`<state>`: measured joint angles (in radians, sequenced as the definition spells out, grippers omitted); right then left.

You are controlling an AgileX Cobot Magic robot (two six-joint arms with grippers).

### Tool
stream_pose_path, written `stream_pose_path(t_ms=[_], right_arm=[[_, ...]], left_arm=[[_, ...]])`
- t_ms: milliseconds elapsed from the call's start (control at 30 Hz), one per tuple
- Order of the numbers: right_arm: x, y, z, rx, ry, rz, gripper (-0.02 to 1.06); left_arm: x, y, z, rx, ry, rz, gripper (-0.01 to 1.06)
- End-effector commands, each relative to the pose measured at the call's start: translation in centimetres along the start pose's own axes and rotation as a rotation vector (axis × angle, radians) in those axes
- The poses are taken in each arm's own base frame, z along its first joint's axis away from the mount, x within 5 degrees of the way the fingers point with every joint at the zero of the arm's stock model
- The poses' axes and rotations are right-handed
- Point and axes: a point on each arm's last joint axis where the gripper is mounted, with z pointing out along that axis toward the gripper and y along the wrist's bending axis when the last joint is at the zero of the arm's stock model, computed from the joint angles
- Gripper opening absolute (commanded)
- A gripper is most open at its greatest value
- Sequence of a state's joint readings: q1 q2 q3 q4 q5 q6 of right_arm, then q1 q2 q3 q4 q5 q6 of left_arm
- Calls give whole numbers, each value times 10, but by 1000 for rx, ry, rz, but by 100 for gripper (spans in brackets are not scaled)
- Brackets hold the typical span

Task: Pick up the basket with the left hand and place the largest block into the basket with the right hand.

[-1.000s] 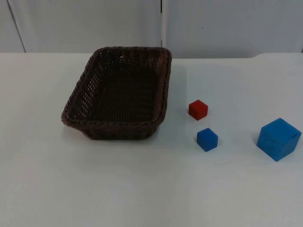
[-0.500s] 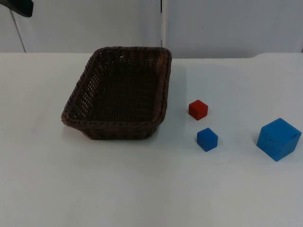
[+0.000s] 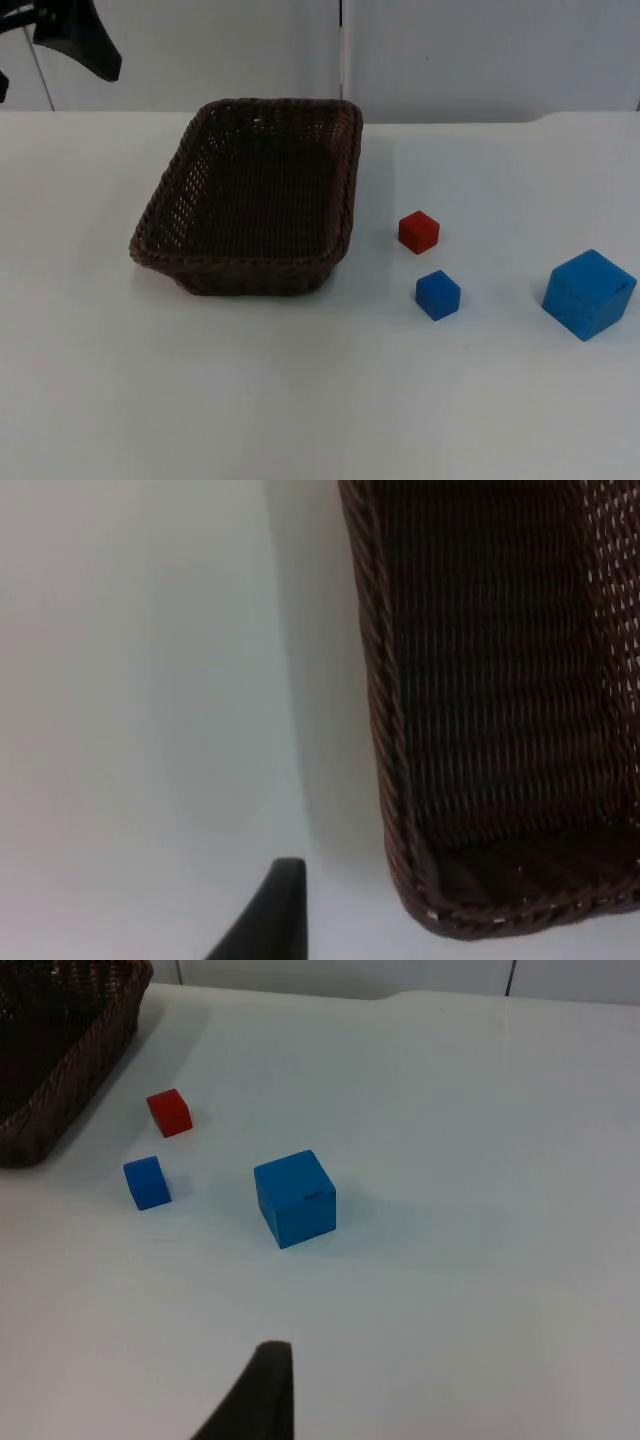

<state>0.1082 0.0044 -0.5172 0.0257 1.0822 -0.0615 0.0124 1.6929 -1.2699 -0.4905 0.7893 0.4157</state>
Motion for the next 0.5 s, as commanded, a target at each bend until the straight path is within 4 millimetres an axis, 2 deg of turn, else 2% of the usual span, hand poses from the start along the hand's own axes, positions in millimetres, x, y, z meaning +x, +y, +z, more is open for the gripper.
stream_pose_path(t_ms=[0, 133, 167, 300, 333, 467], right_arm=[[0, 0, 0, 1, -7, 0, 105], [0, 0, 0, 1, -7, 0, 105], [0, 0, 0, 1, -7, 0, 105], [0, 0, 0, 1, -7, 0, 105], [0, 0, 0, 1, -7, 0, 105], [0, 0, 0, 1, -7, 0, 105]], left_arm=[[-7, -3, 7, 10, -9, 13, 105], [-21, 3, 31, 24, 34, 13, 105], [-21, 3, 31, 24, 34, 13, 105], [-35, 12, 61, 58, 84, -5, 101], [-35, 12, 61, 58, 84, -5, 101], [-42, 19, 86, 80, 117, -19, 99]])
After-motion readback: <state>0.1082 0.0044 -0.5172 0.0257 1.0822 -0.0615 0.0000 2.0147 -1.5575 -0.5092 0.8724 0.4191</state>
